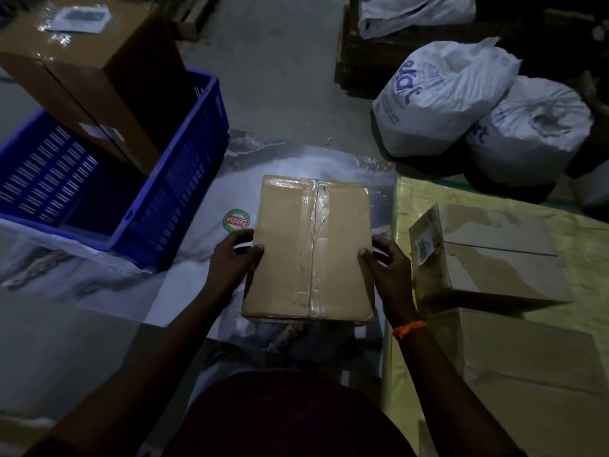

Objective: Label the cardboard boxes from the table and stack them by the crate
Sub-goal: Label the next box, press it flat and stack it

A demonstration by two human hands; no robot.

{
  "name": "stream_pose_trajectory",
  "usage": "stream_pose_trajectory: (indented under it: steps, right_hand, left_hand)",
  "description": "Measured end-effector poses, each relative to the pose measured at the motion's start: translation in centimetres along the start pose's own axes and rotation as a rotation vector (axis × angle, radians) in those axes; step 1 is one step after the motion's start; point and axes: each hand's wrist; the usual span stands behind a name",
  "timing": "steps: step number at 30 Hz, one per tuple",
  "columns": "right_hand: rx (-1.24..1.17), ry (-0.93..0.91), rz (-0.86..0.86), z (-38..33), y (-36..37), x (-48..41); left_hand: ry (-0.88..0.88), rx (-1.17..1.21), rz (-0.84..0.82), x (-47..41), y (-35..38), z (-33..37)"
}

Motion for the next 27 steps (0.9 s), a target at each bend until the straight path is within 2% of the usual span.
stream_pose_trajectory:
  steps: [4, 9, 13, 15, 20, 24, 27]
  right_hand:
    - [0.057, -0.032, 0.004, -0.8, 0.8, -2.2]
    - [0.090, 0.040, -0.074, -1.2, 1.6, -4.4]
    - [-0.007, 0.067, -0.219, -2.1, 2.0, -4.4]
    - [-0.027, 0.065, -0.232, -2.3, 2.0, -4.1]
    - [-0.074, 0.019, -0.164, -3.8, 1.0, -3.9]
    - [-0.148, -0.029, -0.029, -6.7, 0.0, -4.0]
    - [-0.251, -0.046, 0.080, -8.3, -0.7, -3.3]
  left_hand:
    - [0.016, -0.037, -0.014, -1.0, 0.7, 0.7]
    - [0.007, -0.081, -0.071, -2.9, 1.5, 1.7]
    - [-0.078, -0.064, -0.174, -3.5, 2.3, 2.8]
    - [-0.075, -0.055, -0.170, -3.3, 2.4, 2.8]
    - [-0.009, 0.034, -0.117, -2.9, 2.3, 3.9]
    - [0.106, 0.131, -0.045, -2.2, 2.4, 7.2]
    - [0.114, 0.196, -0.040, -1.7, 2.1, 8.3]
Point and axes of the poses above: each hand's wrist, its own x-axis away from the middle knuckle, its own y-axis out of the palm, z = x × y
